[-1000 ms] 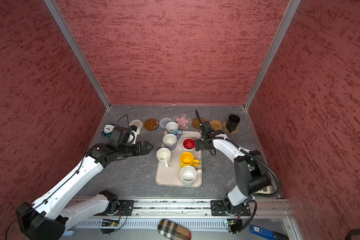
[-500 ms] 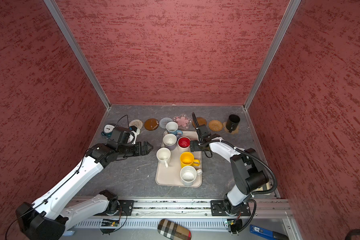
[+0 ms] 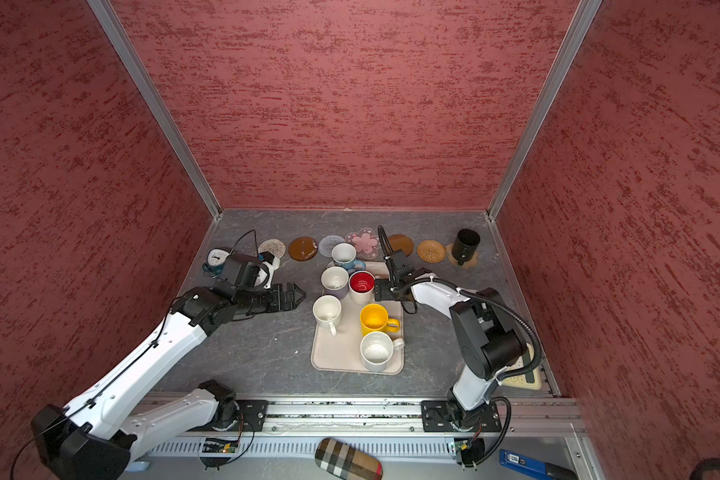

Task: Place cups on coasters
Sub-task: Move the cup from the tray, then rotate the cup on the tray.

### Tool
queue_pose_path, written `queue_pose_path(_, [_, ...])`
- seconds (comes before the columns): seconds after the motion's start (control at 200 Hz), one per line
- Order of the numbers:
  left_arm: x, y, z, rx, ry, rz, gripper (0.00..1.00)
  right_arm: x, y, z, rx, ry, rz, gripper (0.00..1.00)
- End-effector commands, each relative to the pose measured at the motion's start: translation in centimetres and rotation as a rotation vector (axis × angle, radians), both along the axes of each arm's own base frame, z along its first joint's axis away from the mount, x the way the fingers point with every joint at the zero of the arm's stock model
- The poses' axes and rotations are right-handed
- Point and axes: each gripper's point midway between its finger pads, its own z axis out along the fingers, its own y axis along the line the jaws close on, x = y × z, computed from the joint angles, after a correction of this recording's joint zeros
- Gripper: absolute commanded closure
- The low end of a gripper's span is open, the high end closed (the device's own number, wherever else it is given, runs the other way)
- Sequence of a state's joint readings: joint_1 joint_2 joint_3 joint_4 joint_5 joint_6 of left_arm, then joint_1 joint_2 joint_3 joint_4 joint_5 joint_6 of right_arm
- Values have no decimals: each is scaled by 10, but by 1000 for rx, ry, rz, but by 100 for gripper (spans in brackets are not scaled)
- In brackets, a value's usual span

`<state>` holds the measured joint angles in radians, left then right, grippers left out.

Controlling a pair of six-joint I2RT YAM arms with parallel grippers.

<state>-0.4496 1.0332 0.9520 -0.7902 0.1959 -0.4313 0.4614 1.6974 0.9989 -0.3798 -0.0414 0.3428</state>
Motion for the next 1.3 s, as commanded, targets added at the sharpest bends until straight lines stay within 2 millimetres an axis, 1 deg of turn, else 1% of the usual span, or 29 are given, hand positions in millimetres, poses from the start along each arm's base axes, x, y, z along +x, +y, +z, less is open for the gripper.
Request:
queue_pose_path(0.0, [1, 5, 5, 14, -30, 0, 0, 1, 19, 8, 15, -13, 89, 7])
queue_pose_path(0.045, [2, 4, 5, 10, -30, 0, 1, -3, 16, 5, -4, 6, 96, 6])
queue_pose_path(0.115, [3, 3, 6, 4, -32, -1, 0, -5, 6, 3, -54, 15, 80, 6])
queue_pose_path(0.205, [5, 1, 4, -1, -26, -3, 1, -5, -3, 8, -103, 15, 65, 7])
queue_pose_path(0.386, [7, -1, 2, -1, -20, -4, 0, -6, -11, 16, -146, 10, 61, 10])
queue_pose_path(0.446, [8, -1, 3, -2, -21, -4, 0, -7, -16, 20, -160, 9, 51, 14])
queue_pose_path(0.526, [8, -2, 3, -4, -21, -5, 1, -7, -20, 28, -160, 4, 41, 23])
queue_pose_path(0.586, [8, -2, 4, -4, -22, -6, 2, -5, -22, 40, -145, -8, 33, 29])
queue_pose_path(0.661, [8, -1, 6, -2, -23, -5, 2, -1, -25, 54, -133, -25, 16, 32])
queue_pose_path(0.736, [8, -1, 7, -1, -25, -4, 2, 7, -30, 69, -126, -47, -15, 31])
queue_pose_path(0.797, [7, 0, 8, 1, -29, -1, 2, 18, -32, 78, -113, -59, -31, 24])
queue_pose_path(0.852, [7, 1, 8, 4, -30, -1, 1, 29, -31, 81, -104, -61, -39, 19])
queue_pose_path(0.942, [7, 2, 7, 11, -29, 3, 1, 49, -24, 75, -94, -49, -32, 14])
queue_pose_path(1.052, [7, 3, 6, 14, -26, 5, 1, 70, -13, 67, -61, -41, -22, 13])
queue_pose_path(1.107, [6, 3, 5, 15, -24, 7, 1, 80, -12, 62, -54, -33, -26, 13])
queue_pose_path(1.197, [5, 3, 4, 12, -18, 8, 1, 89, -11, 50, -58, -15, -20, 15])
queue_pose_path(1.293, [5, 3, 4, 10, -20, 7, 1, 89, -5, 44, -49, 0, 6, 17])
